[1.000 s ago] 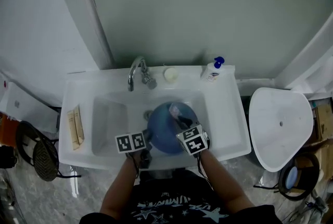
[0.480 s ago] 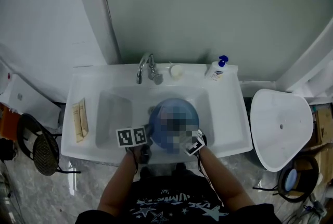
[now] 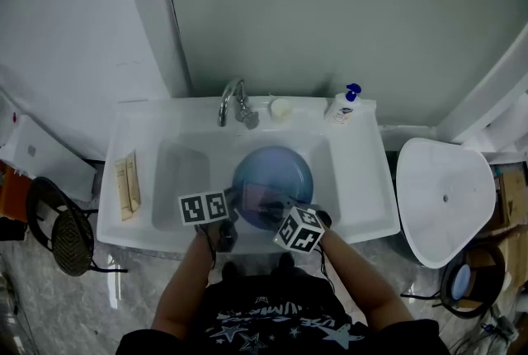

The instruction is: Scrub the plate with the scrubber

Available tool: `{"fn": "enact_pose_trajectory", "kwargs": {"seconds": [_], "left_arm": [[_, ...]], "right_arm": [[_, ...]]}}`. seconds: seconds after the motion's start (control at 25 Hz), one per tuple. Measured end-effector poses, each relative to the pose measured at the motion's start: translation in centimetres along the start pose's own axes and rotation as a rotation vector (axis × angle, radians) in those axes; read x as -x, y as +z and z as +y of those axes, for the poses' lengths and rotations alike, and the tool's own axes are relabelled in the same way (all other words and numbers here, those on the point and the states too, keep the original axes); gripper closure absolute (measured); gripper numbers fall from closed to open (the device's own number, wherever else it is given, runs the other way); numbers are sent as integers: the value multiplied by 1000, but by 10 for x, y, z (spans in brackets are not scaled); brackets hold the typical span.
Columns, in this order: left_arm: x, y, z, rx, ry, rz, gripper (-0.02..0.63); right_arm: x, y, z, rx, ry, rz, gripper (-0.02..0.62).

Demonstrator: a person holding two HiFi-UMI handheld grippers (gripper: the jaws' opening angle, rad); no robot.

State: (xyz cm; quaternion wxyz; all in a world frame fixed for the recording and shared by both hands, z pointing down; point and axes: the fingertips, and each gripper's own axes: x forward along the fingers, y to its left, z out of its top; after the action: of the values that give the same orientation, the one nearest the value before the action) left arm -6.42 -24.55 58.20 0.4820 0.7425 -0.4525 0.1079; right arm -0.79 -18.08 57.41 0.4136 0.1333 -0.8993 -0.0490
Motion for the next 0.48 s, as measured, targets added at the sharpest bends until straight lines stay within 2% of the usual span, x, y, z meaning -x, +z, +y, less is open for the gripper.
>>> {"fn": "enact_pose_trajectory", "kwargs": {"seconds": [0.28, 0.48], "left_arm": [[5, 3, 3, 22, -2, -13, 574], [5, 3, 8, 39, 3, -20, 573]], "right_arm": [[3, -10, 32, 151, 93, 50, 522], [8, -28, 48, 174, 154, 102, 522]]}}
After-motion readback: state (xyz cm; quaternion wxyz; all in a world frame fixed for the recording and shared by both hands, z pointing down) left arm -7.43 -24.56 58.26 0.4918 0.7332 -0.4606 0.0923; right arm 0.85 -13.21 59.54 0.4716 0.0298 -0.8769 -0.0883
